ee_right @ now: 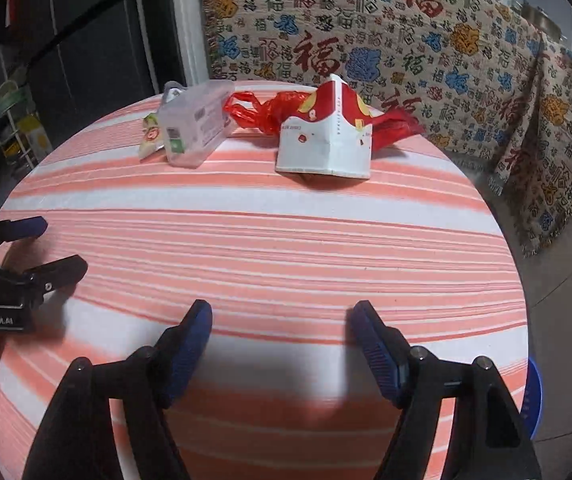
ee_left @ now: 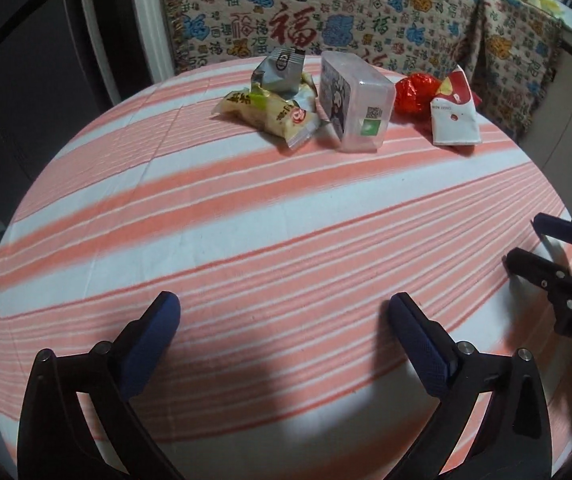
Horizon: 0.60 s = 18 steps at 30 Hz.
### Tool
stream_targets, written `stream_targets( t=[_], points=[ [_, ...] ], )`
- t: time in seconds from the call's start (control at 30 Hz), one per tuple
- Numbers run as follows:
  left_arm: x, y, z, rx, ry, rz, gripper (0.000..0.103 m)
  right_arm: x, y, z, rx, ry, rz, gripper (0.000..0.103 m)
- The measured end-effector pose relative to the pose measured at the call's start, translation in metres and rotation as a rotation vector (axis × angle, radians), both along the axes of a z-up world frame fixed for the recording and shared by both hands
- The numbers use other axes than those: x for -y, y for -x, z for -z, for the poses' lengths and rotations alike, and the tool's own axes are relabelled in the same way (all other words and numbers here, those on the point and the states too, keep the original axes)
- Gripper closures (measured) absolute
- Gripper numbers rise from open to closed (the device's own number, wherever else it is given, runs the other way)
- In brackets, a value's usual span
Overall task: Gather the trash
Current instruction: 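Move both open tools back to the table items, then grasp the yellow-green snack bar with the left tool while the right tool grasps the clear Kuromi box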
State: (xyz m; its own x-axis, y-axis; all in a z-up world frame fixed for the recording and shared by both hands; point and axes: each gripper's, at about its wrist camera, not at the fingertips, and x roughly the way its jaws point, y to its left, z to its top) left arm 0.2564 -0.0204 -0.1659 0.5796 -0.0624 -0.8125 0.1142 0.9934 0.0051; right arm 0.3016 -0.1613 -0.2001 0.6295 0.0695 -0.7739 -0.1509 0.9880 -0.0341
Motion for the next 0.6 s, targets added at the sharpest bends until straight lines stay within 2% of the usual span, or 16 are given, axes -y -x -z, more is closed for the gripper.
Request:
stream_targets(
  t=[0.2, 0.37, 0.5, 0.53, 0.6],
  points=[
    [-0.006, -0.035, 0.0, -0.004, 0.006, 0.002, 0.0, -0.003, 0.0, 0.0, 0.002, 0.014, -0.002, 0.025],
    [-0.008, -0.088, -0.007, 0.041, 0.022, 0.036, 0.002, -0.005, 0.001, 0.0, 0.002, 0.016, -0.002, 0.024],
    [-0.013, -0.129, -0.007, 0.034, 0.056, 0.032, 0.002, -0.007, 0.001, 0.0, 0.001, 0.014, -0.001, 0.024],
    [-0.014, -0.135, -0.005, 0.027, 0.063, 0.033, 0.004, -0.007, 0.001, 0.0, 0.001, 0.014, -0.001, 0.024],
    [-0.014, -0.141, -0.005, 0.03, 0.074, 0.044, 0.025, -0.006, 0.0, 0.0, 0.001, 0.014, -0.001, 0.024]
  ],
)
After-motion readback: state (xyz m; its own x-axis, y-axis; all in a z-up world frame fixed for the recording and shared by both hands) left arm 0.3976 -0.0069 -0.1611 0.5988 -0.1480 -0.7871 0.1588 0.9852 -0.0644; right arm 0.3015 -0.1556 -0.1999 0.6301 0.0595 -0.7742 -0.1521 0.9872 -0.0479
